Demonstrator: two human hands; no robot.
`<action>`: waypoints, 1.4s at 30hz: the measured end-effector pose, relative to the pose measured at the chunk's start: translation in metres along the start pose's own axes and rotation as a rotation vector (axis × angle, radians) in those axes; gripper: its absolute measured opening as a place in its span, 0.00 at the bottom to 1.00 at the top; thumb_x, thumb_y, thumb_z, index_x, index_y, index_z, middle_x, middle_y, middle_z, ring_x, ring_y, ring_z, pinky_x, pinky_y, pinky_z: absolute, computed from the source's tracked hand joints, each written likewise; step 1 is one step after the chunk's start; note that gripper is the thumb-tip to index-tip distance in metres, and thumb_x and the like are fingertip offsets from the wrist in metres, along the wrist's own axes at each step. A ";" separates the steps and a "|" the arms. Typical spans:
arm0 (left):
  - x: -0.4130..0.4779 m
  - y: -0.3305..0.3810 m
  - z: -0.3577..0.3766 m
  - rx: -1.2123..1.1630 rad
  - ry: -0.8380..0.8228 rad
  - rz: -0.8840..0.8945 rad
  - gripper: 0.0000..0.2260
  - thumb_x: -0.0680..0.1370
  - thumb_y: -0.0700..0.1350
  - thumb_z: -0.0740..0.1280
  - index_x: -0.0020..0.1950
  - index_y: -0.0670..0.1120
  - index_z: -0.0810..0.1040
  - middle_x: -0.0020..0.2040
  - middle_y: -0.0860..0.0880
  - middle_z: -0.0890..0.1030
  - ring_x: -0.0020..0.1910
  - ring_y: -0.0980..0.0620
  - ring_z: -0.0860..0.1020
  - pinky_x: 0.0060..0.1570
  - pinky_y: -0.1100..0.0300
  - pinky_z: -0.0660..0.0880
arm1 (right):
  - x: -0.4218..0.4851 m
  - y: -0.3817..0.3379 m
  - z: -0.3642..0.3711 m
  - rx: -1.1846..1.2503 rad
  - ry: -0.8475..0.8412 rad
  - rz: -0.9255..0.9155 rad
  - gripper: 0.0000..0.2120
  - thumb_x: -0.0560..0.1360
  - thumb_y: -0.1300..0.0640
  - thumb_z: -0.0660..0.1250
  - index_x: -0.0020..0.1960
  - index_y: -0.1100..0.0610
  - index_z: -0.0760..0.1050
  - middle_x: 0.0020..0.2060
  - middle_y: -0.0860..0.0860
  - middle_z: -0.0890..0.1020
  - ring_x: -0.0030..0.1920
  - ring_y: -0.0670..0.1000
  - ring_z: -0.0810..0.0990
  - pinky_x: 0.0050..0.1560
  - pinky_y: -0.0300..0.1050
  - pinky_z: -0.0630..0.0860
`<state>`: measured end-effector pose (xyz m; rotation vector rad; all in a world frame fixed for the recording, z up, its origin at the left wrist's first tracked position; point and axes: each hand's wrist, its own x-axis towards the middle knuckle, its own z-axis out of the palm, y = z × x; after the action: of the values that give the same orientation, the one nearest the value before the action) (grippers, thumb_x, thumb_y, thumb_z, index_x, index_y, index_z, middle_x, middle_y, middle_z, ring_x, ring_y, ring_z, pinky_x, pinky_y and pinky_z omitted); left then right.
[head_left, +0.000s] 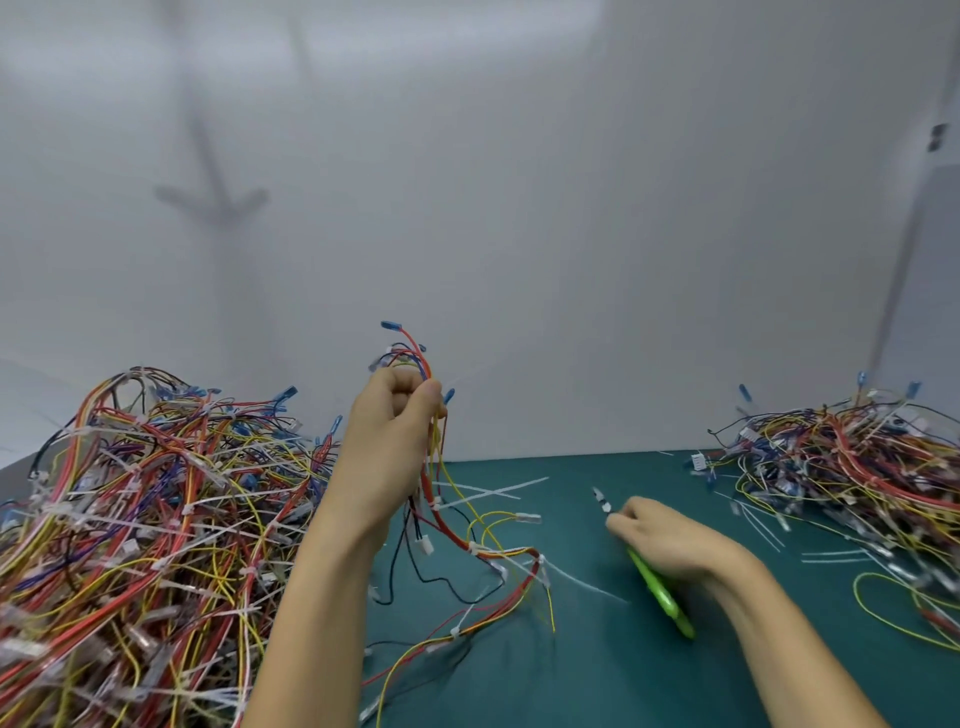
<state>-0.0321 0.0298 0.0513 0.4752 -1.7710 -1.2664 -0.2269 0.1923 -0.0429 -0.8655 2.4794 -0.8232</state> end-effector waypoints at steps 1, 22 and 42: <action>0.001 0.000 -0.002 -0.005 0.010 0.009 0.06 0.81 0.44 0.64 0.48 0.42 0.76 0.34 0.52 0.79 0.32 0.54 0.70 0.41 0.55 0.72 | -0.001 -0.003 0.000 0.155 0.019 0.001 0.10 0.81 0.53 0.57 0.44 0.57 0.68 0.38 0.53 0.66 0.37 0.52 0.66 0.35 0.46 0.71; -0.009 0.010 0.016 -0.175 -0.001 0.073 0.04 0.78 0.41 0.70 0.49 0.41 0.81 0.42 0.49 0.87 0.41 0.54 0.84 0.47 0.58 0.80 | -0.062 -0.097 -0.012 0.089 0.327 -0.743 0.09 0.82 0.47 0.58 0.42 0.45 0.67 0.39 0.43 0.72 0.41 0.39 0.70 0.41 0.30 0.65; -0.010 0.012 0.021 -0.236 0.020 0.085 0.04 0.77 0.39 0.70 0.49 0.39 0.81 0.41 0.46 0.87 0.41 0.52 0.85 0.43 0.64 0.79 | -0.072 -0.114 0.006 0.118 0.435 -0.728 0.15 0.82 0.45 0.49 0.40 0.49 0.64 0.32 0.49 0.76 0.36 0.55 0.74 0.40 0.57 0.72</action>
<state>-0.0418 0.0543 0.0560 0.2740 -1.5830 -1.3836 -0.1214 0.1650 0.0368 -1.7417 2.4093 -1.5106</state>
